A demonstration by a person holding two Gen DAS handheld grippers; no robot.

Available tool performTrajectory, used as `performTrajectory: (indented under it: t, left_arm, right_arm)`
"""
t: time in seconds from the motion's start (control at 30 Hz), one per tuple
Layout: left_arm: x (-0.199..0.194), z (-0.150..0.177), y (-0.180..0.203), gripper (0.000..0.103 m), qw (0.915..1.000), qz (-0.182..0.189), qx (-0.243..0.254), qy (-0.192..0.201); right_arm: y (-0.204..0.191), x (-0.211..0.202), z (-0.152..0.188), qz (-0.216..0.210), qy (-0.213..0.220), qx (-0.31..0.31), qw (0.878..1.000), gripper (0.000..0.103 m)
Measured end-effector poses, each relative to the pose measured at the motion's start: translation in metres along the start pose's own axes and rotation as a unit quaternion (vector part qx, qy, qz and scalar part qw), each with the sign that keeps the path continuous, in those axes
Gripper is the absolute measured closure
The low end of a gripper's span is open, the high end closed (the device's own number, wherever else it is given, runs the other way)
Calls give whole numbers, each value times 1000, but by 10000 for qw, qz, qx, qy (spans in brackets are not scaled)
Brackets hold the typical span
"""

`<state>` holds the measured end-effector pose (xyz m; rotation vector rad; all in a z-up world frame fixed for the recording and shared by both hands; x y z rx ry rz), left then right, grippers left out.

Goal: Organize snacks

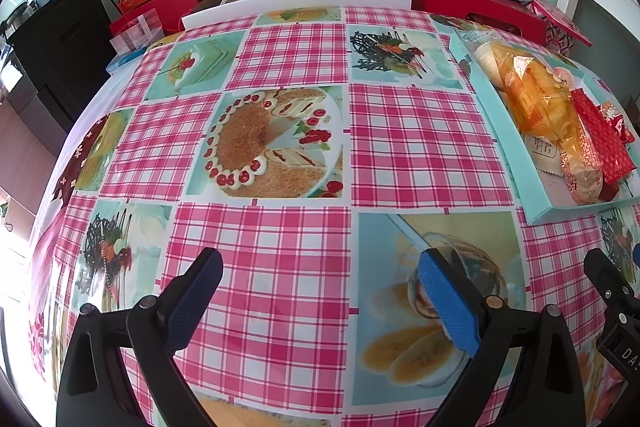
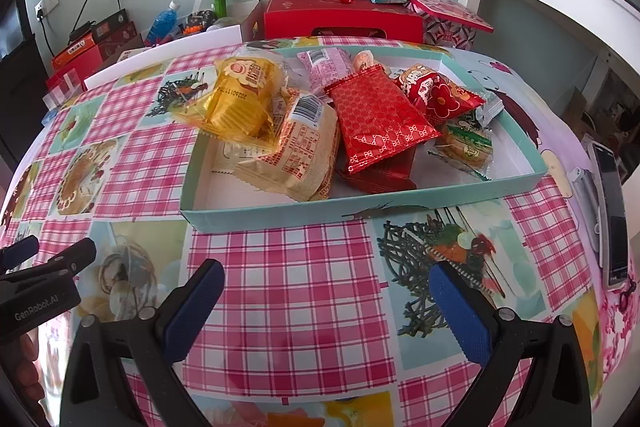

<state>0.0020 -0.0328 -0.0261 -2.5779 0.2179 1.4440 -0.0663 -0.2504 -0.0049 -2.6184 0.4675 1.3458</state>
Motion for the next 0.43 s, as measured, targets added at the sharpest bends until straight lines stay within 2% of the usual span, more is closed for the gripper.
performTrajectory:
  t: [0.43]
  left_arm:
    - [-1, -1, 1, 5, 10000, -52, 5, 37]
  right_arm:
    - [-1, 1, 0, 13, -13, 7, 10000, 0]
Point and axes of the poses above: each gripper's, at about its wrist camera, not at the fingertips, and x roughly the way its jaws point, y to its right, z to its underside, the point moved 1 cm from there along x, roughly the way its jaws point, and after that the axes turned 2 degrees about x, right-handed, at the moved point
